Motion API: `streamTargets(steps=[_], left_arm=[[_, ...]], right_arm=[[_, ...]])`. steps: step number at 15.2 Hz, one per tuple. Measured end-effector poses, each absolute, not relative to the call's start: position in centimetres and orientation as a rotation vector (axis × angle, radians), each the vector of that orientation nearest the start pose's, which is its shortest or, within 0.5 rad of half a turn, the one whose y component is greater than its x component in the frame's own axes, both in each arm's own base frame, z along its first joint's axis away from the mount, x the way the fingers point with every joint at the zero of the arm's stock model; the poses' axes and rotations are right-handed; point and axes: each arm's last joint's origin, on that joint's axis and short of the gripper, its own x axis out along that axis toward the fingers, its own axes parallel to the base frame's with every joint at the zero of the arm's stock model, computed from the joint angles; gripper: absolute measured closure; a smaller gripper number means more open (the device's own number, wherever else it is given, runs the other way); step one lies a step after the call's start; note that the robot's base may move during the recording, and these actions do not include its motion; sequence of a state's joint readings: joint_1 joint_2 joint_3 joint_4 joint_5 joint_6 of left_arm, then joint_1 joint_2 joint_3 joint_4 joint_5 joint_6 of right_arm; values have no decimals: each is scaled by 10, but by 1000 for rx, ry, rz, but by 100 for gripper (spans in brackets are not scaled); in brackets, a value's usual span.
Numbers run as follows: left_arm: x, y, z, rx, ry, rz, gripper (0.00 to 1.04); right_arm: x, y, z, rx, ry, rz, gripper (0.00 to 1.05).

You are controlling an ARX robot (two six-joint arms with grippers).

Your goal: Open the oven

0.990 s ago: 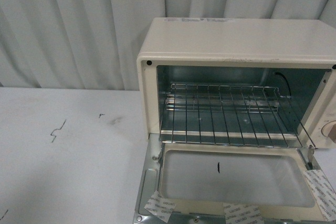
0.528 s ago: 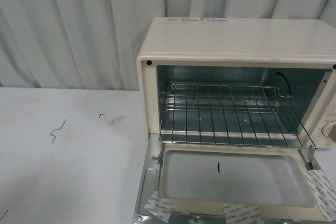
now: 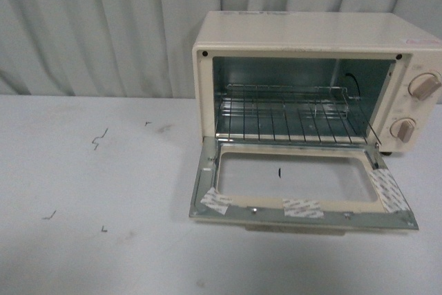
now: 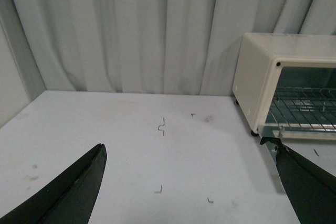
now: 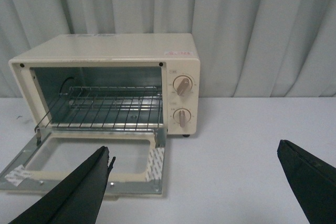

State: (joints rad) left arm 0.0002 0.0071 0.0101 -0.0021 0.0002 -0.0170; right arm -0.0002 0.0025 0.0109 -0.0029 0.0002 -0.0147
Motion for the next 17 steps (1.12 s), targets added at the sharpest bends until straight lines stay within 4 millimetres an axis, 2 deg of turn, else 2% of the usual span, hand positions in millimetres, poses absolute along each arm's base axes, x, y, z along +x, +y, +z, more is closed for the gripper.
streamTargets(steps=[17], left_arm=[[98, 0, 166, -17, 0, 0, 7]], right_arm=[[97, 0, 167, -15, -4, 0, 6]])
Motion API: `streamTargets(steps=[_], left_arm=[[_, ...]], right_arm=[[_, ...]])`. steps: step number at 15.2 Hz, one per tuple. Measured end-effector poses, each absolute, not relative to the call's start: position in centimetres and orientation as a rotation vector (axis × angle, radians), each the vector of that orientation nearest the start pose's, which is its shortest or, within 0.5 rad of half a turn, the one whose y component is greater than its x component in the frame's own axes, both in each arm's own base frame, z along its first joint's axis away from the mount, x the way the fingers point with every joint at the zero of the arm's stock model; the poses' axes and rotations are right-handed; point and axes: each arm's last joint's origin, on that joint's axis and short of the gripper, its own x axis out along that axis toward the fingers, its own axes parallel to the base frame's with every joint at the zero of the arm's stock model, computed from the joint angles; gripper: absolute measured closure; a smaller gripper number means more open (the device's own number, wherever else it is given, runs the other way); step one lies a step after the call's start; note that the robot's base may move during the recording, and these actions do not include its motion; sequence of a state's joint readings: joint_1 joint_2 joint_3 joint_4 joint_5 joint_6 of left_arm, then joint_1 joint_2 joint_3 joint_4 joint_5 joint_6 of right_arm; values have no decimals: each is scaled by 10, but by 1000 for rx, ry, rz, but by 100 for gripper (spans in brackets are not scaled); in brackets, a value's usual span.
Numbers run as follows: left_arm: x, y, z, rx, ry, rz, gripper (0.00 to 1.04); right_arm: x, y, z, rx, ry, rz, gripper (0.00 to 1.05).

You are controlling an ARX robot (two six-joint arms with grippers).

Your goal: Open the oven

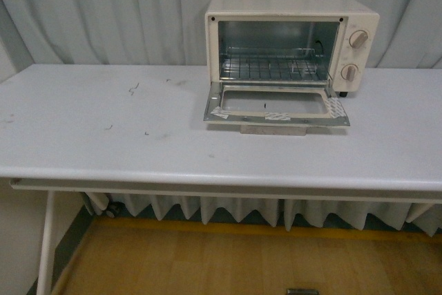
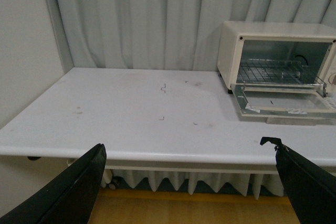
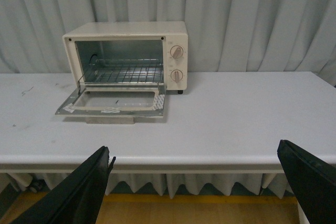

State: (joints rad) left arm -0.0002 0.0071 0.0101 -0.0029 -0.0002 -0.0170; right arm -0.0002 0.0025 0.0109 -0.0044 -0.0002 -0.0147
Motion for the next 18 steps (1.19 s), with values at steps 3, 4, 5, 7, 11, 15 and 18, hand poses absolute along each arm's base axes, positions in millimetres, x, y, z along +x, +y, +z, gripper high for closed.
streamTargets(steps=[3, 4, 5, 7, 11, 15, 18], left_arm=[[98, 0, 166, -17, 0, 0, 7], [98, 0, 166, -17, 0, 0, 7], [98, 0, 166, -17, 0, 0, 7], [98, 0, 166, -17, 0, 0, 7], [98, 0, 166, -17, 0, 0, 7], [98, 0, 166, -17, 0, 0, 7], [98, 0, 166, -17, -1, 0, 7]], right_arm=[[97, 0, 167, -15, -4, 0, 6], [97, 0, 167, -15, -4, 0, 6], [97, 0, 167, -15, -4, 0, 6], [97, 0, 167, -15, -4, 0, 6], [97, 0, 167, -15, -4, 0, 6], [97, 0, 167, -15, -4, 0, 6], [97, 0, 167, -15, -8, 0, 6]])
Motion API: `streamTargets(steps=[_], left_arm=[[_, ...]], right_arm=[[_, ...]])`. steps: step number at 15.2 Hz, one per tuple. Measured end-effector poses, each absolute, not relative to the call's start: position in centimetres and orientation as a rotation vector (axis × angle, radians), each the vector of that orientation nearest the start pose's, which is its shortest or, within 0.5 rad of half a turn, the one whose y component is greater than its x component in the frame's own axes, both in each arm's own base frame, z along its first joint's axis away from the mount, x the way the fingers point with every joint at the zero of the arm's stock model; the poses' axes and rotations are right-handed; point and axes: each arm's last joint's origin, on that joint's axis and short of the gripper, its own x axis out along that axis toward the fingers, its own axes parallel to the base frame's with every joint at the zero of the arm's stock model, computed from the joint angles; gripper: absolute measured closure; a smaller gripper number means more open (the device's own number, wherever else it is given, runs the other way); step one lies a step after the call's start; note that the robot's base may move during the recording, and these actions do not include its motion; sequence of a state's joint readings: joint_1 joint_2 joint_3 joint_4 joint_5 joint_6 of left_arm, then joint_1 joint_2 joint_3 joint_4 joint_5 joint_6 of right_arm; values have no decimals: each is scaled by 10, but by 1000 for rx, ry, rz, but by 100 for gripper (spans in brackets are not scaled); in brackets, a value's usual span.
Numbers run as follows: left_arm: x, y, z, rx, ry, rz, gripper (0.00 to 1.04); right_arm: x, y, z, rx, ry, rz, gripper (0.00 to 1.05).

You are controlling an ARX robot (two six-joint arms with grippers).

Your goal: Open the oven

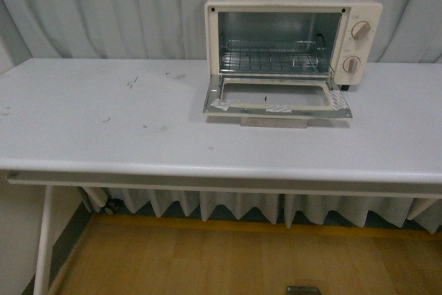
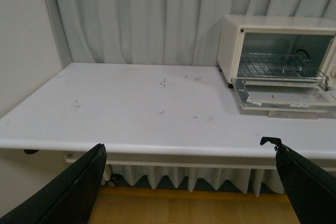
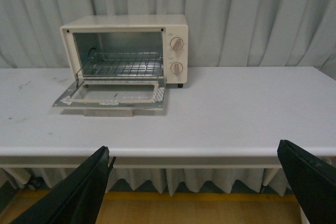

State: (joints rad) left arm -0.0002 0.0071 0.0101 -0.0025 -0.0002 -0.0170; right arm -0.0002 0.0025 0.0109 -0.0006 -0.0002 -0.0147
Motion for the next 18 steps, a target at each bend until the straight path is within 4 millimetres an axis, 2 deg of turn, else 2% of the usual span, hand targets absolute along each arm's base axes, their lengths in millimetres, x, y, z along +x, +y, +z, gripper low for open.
streamTargets(steps=[18], left_arm=[[98, 0, 166, -17, 1, 0, 7]], right_arm=[[97, 0, 167, -14, -4, 0, 6]])
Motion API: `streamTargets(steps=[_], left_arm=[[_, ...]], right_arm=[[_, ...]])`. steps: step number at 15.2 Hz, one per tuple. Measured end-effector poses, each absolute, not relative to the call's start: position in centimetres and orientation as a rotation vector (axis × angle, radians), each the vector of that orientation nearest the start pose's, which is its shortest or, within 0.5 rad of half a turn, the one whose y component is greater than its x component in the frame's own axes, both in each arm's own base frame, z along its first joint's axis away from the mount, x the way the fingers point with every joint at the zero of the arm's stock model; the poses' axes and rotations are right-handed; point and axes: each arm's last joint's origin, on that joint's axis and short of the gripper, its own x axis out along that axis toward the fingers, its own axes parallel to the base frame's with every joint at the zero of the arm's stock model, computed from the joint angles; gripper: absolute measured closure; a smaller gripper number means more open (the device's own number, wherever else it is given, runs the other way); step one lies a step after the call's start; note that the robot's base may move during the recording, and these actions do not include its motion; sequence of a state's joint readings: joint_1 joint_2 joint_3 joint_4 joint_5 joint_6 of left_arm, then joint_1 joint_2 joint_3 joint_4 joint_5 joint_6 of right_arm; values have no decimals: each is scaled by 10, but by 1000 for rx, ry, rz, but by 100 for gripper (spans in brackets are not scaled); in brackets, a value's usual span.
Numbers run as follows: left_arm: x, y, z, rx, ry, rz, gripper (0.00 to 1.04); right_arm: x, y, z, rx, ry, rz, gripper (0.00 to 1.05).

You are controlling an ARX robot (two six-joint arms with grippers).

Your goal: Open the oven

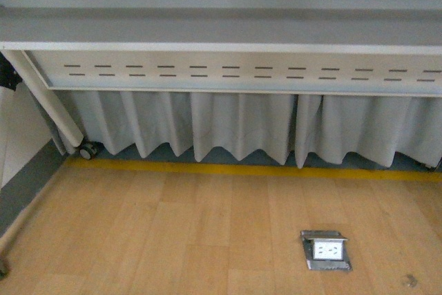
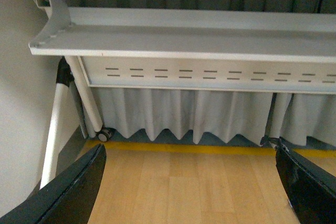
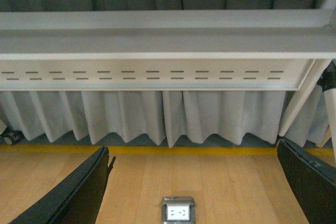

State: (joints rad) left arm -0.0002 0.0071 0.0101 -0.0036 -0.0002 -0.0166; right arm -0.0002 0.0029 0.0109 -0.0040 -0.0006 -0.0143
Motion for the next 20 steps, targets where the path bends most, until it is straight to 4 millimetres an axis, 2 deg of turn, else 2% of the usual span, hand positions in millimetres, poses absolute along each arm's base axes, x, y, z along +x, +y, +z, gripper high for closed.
streamTargets(steps=[20], left_arm=[[98, 0, 166, -17, 2, 0, 7]], right_arm=[[97, 0, 167, -15, -4, 0, 6]])
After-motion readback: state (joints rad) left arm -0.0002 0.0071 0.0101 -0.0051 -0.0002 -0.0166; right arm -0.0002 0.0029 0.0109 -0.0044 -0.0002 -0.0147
